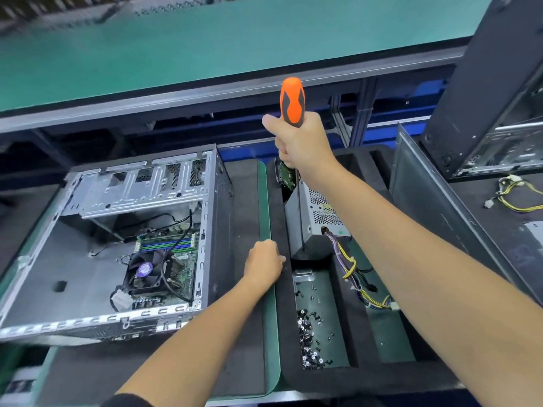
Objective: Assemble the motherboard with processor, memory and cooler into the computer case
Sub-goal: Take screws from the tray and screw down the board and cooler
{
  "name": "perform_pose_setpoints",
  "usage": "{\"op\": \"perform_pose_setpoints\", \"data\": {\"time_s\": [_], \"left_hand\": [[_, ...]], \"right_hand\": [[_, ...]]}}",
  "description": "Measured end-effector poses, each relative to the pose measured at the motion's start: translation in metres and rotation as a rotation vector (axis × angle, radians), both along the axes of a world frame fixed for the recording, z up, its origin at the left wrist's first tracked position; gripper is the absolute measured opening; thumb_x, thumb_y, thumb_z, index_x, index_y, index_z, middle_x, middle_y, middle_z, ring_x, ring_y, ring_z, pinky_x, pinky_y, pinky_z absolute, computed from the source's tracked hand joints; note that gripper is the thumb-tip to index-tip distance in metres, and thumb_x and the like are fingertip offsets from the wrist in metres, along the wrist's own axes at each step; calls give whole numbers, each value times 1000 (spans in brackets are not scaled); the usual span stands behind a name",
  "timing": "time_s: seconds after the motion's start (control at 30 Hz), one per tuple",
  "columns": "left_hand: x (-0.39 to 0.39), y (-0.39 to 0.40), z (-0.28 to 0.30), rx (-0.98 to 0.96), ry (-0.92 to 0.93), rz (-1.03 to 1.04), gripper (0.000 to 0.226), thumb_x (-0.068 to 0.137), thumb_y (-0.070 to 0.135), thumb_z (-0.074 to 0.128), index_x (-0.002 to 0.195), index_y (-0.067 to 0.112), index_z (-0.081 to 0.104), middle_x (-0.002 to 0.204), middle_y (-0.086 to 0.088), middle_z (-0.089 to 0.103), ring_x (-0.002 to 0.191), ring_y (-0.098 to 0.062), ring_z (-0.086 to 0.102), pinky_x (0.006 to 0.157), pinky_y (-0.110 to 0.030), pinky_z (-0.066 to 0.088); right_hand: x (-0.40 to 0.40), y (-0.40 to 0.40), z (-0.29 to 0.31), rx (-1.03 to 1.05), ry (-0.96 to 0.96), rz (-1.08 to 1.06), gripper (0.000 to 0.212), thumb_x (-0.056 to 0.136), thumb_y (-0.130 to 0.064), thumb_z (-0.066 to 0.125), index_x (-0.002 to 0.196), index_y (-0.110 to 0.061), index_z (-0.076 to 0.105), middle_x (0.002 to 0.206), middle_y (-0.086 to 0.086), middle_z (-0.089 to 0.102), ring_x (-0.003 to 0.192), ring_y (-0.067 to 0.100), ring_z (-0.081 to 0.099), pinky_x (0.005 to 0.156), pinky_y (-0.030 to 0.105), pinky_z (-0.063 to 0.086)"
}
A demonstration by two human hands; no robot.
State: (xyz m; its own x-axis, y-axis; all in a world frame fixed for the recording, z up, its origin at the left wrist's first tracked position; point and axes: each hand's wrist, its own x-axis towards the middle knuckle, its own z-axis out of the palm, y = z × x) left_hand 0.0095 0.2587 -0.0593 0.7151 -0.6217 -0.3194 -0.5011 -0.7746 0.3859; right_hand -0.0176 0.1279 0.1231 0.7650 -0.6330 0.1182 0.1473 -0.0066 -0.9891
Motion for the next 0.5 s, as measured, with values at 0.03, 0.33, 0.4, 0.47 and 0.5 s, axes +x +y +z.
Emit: {"op": "perform_pose_setpoints", "data": {"time_s": [0.03,0.33,0.4,0.47,0.5], "left_hand": [[-1,1,1,7,2,-4,19,88,23,65,88,4,65,91,-14,65,88,-33,61,68,-32,48],[-7,0,3,35,-45,-88,17,82,-2,53,92,3,65,93,-15,65,86,-33,62,75,-40,56],[-8,1,4,36,-73,-119,24,78,-6,49,94,4,65,93,-15,64,85,-33,61,73,-39,55],[-9,2,4,43,-95,-147,26,77,-6,48,96,5,64,93,-14,64,84,-32,61,72,-38,54],[-10,1,4,51,-102,-160,26,77,-6,48,96,5,63,94,-13,64,84,-32,61,72,-37,53]], "right_hand": [[0,0,0,1,0,-6,48,92,-15,61,60,-22,26,56,4,21,41,14,18,39,18,22],[-4,5,2,-10,-1,-27,47,91,-15,61,58,-20,28,52,3,24,39,14,20,39,19,24],[-5,7,2,-12,-7,-28,48,91,-15,61,57,-20,28,51,2,25,39,14,20,39,19,24],[-5,8,2,-13,-7,-29,48,92,-14,60,57,-20,29,50,2,25,39,13,20,39,19,24],[-6,9,1,-14,-8,-29,47,92,-14,60,57,-19,29,50,1,25,39,13,20,39,19,24]]}}
